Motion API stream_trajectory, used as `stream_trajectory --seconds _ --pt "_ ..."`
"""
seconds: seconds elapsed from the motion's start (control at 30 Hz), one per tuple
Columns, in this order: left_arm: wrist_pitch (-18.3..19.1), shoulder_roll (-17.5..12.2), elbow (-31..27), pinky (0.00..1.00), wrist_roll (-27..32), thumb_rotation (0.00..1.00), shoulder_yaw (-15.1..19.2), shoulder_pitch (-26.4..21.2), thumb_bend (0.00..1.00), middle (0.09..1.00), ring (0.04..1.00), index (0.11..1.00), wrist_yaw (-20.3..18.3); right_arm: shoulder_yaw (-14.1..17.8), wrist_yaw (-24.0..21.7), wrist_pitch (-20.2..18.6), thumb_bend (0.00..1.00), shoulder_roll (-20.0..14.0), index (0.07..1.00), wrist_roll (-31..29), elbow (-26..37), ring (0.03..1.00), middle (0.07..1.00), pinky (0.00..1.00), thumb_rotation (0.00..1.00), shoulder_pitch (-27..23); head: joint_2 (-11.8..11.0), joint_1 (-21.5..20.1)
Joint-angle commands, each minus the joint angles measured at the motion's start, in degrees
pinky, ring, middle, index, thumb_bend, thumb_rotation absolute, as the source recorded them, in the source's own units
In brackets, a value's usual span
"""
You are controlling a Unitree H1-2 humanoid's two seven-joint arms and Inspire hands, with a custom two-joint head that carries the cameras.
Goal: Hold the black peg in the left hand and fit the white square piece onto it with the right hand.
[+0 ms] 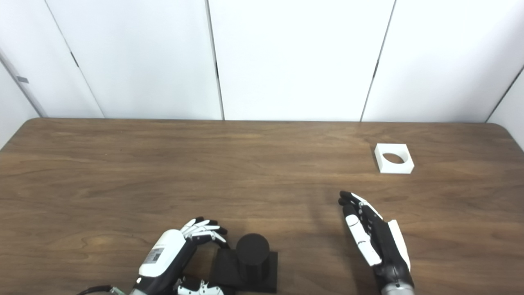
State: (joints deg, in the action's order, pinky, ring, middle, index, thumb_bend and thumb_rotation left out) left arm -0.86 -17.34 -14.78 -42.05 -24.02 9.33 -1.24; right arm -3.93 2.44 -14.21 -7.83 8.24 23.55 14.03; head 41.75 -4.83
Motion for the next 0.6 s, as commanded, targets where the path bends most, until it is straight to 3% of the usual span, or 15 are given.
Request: stream_trajectory --seconds 0.0,0.2,0.43,0.57 --pt "1.4 -0.8 1.8 0.92 -6.1 0.06 -2.0 1.2 0.51 0.770 0.845 0.490 -2.5 -1.0 -0.8 -0.2 0.36 1.5 0.808 0.5 0.1 0.856 0.812 0.86 0.87 0.1 0.1 -0.1" --pt "3.6 -0.3 2.0 0.90 -14.9 0.06 -1.3 1.4 0.51 0.756 0.828 0.490 -1.0 -0.8 -1.1 0.6 0.35 1.3 0.811 0.0 -0.3 0.853 0.814 0.86 0.88 0.1 0.1 0.0" --pt "4.9 0.5 1.4 0.90 -19.7 0.05 -1.0 1.9 0.51 0.758 0.834 0.490 -1.7 -0.2 -1.6 0.9 0.36 0.8 0.813 -1.4 -0.2 0.851 0.813 0.86 0.87 0.4 -0.3 -3.0" --pt "4.7 0.6 1.3 0.89 -20.1 0.05 -0.6 2.3 0.52 0.748 0.823 0.489 -0.6 1.4 -1.3 -1.0 0.39 0.2 0.813 -1.8 2.0 0.836 0.818 0.82 0.64 -0.2 -0.3 -4.8"
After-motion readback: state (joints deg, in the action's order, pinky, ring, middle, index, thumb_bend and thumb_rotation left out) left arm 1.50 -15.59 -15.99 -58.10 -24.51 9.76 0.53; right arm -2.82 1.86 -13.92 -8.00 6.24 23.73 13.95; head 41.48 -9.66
